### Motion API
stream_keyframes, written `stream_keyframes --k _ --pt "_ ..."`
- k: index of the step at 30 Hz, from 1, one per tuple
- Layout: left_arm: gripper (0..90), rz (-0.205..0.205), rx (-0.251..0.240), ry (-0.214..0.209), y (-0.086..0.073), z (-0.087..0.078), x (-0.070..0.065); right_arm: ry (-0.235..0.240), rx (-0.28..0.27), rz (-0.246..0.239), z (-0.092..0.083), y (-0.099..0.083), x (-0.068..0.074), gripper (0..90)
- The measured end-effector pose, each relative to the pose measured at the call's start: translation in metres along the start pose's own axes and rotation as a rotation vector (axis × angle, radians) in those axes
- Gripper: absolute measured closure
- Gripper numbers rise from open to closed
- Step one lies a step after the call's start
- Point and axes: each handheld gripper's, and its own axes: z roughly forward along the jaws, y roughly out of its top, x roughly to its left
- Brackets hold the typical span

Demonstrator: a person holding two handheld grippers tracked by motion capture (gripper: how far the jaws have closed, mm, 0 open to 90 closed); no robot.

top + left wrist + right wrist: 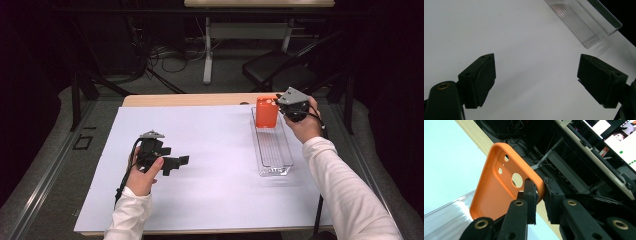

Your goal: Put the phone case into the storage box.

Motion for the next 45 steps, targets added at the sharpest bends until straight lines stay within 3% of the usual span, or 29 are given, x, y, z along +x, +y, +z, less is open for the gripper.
stream_keyframes --k 23,45 --pt "15.9 -0.030 -0.002 0.015 -0.006 -0.002 0.007 -0.056 0.023 -0.021 0.034 -0.005 0.005 81.0" --pt "15.9 -0.038 0.002 0.015 -0.007 -0.002 0.011 -0.074 0.014 -0.014 0.045 -0.008 0.002 81.0"
